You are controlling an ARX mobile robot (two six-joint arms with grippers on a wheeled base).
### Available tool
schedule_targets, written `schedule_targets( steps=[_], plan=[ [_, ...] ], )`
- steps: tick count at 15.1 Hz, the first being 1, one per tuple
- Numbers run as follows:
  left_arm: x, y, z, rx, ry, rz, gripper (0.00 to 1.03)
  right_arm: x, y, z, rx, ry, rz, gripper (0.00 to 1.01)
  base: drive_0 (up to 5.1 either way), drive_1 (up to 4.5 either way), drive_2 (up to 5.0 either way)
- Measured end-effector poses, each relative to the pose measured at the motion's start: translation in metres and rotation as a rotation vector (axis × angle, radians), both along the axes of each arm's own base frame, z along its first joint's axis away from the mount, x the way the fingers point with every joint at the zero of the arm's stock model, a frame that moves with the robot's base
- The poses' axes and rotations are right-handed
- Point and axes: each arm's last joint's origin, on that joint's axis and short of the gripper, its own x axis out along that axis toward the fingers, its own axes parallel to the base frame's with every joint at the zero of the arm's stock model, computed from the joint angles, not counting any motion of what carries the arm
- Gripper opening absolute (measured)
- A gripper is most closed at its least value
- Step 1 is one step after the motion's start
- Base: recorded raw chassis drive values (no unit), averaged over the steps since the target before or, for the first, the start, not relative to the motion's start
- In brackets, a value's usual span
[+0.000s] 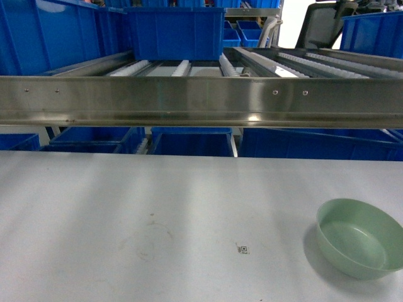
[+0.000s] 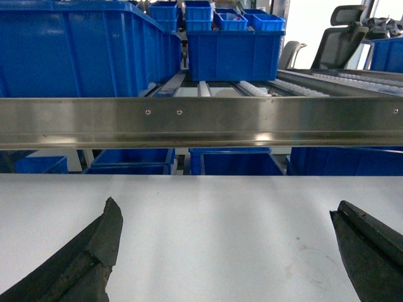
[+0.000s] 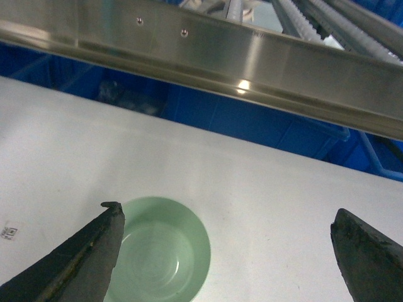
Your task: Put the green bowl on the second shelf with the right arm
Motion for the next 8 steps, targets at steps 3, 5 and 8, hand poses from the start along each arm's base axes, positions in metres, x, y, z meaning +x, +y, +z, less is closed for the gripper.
schedule_targets(
  steps=[3, 5, 8],
  plan=[
    [0.0, 0.0, 0.0, 0.0, 0.0, 0.0, 0.98, 0.044, -0.003, -0.004, -0.035, 0.191, 0.055, 0.98, 0.0, 0.0, 0.0],
    [0.0, 0.0, 0.0, 0.0, 0.0, 0.0, 0.98, 0.059, -0.002, -0.015, -0.027, 0.339, 0.088, 0.98, 0.0, 0.0, 0.0],
    [0.0, 0.0, 0.0, 0.0, 0.0, 0.0, 0.98, 0.063, 0.003, -0.025, -0.032, 0.419, 0.108, 0.98, 0.0, 0.0, 0.0]
  ],
)
